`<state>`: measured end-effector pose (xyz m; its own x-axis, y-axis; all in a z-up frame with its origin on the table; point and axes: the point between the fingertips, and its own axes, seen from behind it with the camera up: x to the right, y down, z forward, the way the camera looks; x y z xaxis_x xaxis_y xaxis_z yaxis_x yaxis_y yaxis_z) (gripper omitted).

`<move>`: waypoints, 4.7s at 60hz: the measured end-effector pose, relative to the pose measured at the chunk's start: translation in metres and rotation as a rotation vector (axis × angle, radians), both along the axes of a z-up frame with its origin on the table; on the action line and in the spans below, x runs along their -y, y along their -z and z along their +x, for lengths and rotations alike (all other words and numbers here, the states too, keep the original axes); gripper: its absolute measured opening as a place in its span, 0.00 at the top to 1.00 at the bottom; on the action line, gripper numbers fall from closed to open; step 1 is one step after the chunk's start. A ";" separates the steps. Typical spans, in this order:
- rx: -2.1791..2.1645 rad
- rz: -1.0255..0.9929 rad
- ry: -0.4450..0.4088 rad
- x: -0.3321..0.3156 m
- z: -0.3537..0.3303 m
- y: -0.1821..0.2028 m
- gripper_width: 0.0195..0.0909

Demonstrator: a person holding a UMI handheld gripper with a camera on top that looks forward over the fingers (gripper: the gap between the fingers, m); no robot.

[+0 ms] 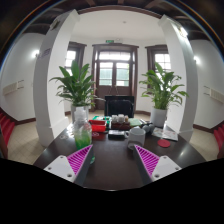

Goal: Pour water

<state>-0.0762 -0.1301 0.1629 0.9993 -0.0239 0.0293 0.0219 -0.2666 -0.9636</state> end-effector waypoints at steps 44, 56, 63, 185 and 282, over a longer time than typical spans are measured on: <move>-0.065 0.025 -0.157 -0.156 -0.127 0.072 0.48; -0.037 0.051 -0.160 -0.160 -0.128 0.074 0.79; -0.063 0.073 -0.158 -0.162 -0.125 0.073 0.79; 0.051 0.176 0.380 -0.265 0.270 -0.079 0.77; -0.051 -0.034 0.120 -0.026 0.094 -0.011 0.09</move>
